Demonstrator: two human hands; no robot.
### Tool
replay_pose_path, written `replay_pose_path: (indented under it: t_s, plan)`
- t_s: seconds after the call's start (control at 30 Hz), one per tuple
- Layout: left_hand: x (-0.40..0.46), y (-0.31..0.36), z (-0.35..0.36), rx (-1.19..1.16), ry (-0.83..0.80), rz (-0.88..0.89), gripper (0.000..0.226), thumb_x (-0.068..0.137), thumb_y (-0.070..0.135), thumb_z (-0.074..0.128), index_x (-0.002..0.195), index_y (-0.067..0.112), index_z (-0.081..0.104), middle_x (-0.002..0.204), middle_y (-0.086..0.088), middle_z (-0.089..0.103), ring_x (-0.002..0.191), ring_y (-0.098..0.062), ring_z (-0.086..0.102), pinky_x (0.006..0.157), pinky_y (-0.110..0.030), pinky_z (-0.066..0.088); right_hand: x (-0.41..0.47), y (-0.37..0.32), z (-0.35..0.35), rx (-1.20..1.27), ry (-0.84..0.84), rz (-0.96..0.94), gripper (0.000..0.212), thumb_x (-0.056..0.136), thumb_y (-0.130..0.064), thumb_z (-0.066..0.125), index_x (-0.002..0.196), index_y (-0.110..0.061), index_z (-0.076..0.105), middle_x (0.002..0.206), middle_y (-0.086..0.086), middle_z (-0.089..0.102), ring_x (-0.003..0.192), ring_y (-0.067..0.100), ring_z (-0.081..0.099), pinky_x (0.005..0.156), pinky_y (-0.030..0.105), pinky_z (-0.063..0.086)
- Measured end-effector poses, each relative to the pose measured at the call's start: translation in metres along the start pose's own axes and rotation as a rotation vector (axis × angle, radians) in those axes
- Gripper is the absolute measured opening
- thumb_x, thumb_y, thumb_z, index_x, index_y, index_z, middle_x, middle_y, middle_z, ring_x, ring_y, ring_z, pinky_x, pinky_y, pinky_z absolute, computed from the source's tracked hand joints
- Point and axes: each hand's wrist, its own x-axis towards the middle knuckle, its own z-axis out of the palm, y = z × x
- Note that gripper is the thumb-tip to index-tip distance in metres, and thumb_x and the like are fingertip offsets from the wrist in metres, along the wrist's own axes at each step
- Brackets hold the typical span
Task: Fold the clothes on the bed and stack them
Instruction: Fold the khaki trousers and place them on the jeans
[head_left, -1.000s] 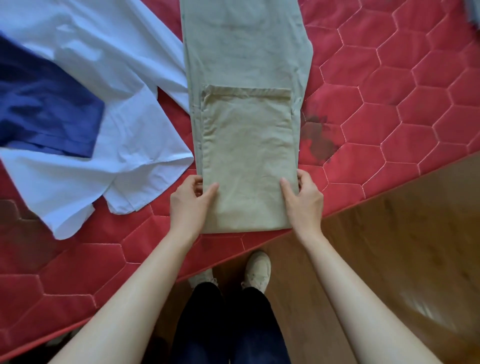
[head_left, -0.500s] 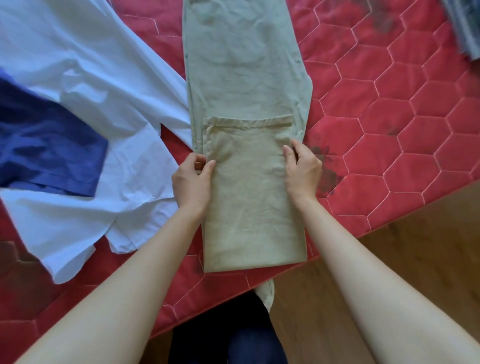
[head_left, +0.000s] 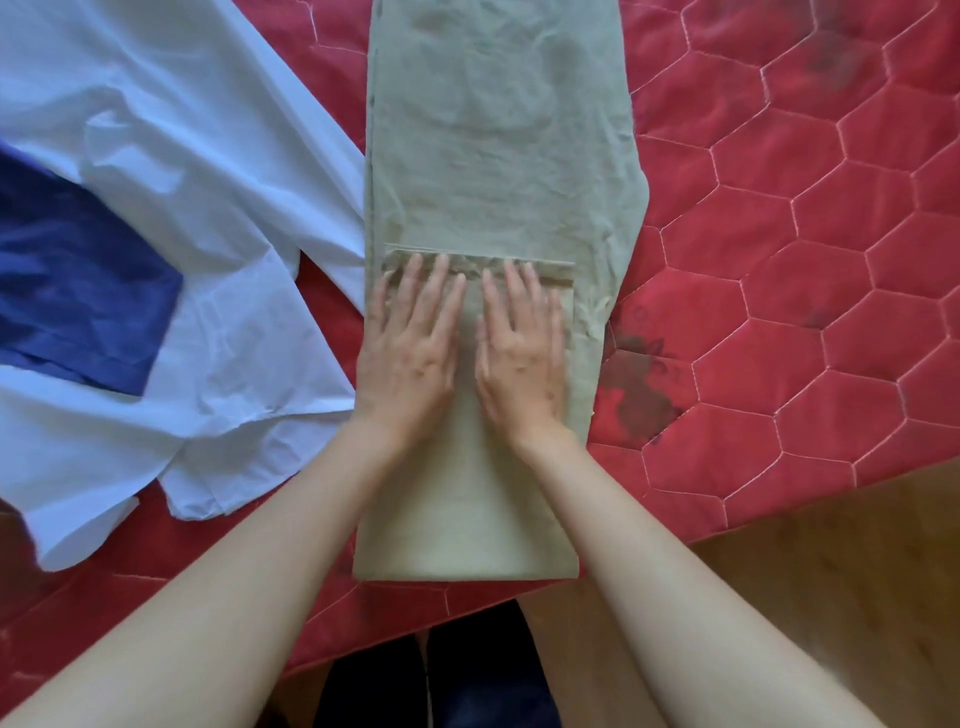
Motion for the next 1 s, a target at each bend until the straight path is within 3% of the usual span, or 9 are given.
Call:
replay_pose_path:
  t_s: [0.07, 0.13, 0.27, 0.37, 0.53, 0.67, 0.73, 0.9, 1.0]
  plan:
    - [0.011, -0.011, 0.013, 0.069, -0.147, -0.041, 0.055, 0.1, 0.026, 0.041, 0.151, 0.009, 0.029, 0.159, -0.01, 0.02, 0.148, -0.025, 0.017, 0.119, -0.049, 0.006, 0.001, 0.005, 0.016, -0.123, -0.162, -0.116, 0.051, 0.101, -0.031, 0.032, 0.149, -0.015, 0.033, 0.157, 0.007, 0.027, 0.147, 0.023, 0.021, 0.119, 0.05, 0.015]
    - [0.018, -0.024, 0.021, 0.136, -0.207, -0.061, 0.061, 0.1, 0.04, 0.024, 0.154, 0.012, 0.014, 0.162, -0.006, 0.008, 0.149, -0.016, 0.005, 0.118, -0.043, -0.009, 0.004, 0.021, 0.024, -0.193, -0.178, -0.105, 0.055, 0.101, -0.04, 0.027, 0.152, -0.019, 0.024, 0.16, 0.003, 0.018, 0.149, 0.019, 0.013, 0.12, 0.05, 0.008]
    - [0.021, -0.027, 0.027, 0.173, -0.222, -0.047, 0.066, 0.097, 0.046, 0.013, 0.154, 0.013, 0.008, 0.163, -0.004, 0.004, 0.149, -0.012, 0.001, 0.117, -0.043, -0.011, 0.018, 0.04, 0.021, -0.227, -0.155, 0.068, 0.058, 0.101, -0.04, 0.02, 0.154, -0.017, 0.014, 0.162, 0.0, 0.009, 0.15, 0.019, 0.003, 0.12, 0.049, -0.001]
    - [0.021, -0.025, 0.021, 0.195, -0.225, -0.059, 0.064, 0.101, 0.043, 0.02, 0.154, 0.012, 0.004, 0.163, -0.005, 0.001, 0.15, -0.015, -0.002, 0.115, -0.042, -0.016, 0.024, 0.039, 0.012, -0.231, -0.179, 0.08, 0.058, 0.102, -0.038, 0.022, 0.154, -0.016, 0.011, 0.162, 0.004, 0.005, 0.15, 0.02, -0.001, 0.12, 0.048, -0.003]
    - [-0.031, 0.003, -0.001, 0.141, -0.133, -0.051, 0.06, 0.1, 0.033, 0.025, 0.152, 0.004, 0.018, 0.162, -0.011, 0.01, 0.15, -0.024, 0.006, 0.117, -0.042, -0.012, -0.024, 0.026, -0.011, -0.2, -0.101, 0.144, 0.055, 0.1, -0.029, 0.028, 0.153, -0.013, 0.021, 0.161, 0.012, 0.01, 0.15, 0.025, 0.005, 0.118, 0.049, -0.001]
    - [-0.108, 0.034, -0.005, 0.132, -0.208, 0.016, 0.059, 0.096, 0.028, 0.025, 0.148, 0.001, 0.03, 0.158, -0.014, 0.022, 0.147, -0.03, 0.018, 0.119, -0.053, 0.011, -0.102, -0.012, -0.011, -0.151, -0.084, 0.136, 0.057, 0.094, -0.025, 0.027, 0.148, -0.01, 0.035, 0.158, 0.014, 0.023, 0.147, 0.028, 0.018, 0.118, 0.052, 0.012]
    - [-0.136, 0.035, 0.001, 0.14, -0.249, 0.02, 0.059, 0.096, 0.027, 0.022, 0.149, 0.001, 0.029, 0.158, -0.015, 0.023, 0.147, -0.031, 0.017, 0.118, -0.052, 0.01, -0.134, -0.029, 0.001, -0.137, -0.122, 0.14, 0.053, 0.096, -0.027, 0.029, 0.147, -0.012, 0.038, 0.157, 0.012, 0.027, 0.147, 0.026, 0.021, 0.118, 0.052, 0.016]
    - [-0.154, 0.011, 0.021, 0.115, -0.229, 0.019, 0.059, 0.099, 0.036, 0.022, 0.153, 0.011, 0.02, 0.161, -0.009, 0.014, 0.148, -0.02, 0.007, 0.119, -0.049, 0.007, -0.165, -0.005, 0.018, -0.235, -0.182, -0.016, 0.054, 0.102, -0.04, 0.029, 0.151, -0.019, 0.029, 0.159, 0.006, 0.023, 0.147, 0.023, 0.018, 0.119, 0.05, 0.013]
    - [-0.154, 0.009, 0.026, 0.105, -0.203, 0.041, 0.061, 0.098, 0.037, 0.027, 0.153, 0.011, 0.022, 0.161, -0.01, 0.016, 0.149, -0.021, 0.011, 0.119, -0.05, 0.007, -0.176, 0.031, 0.008, -0.268, -0.153, 0.11, 0.055, 0.102, -0.039, 0.026, 0.153, -0.02, 0.02, 0.161, 0.005, 0.017, 0.148, 0.022, 0.014, 0.119, 0.052, 0.012]
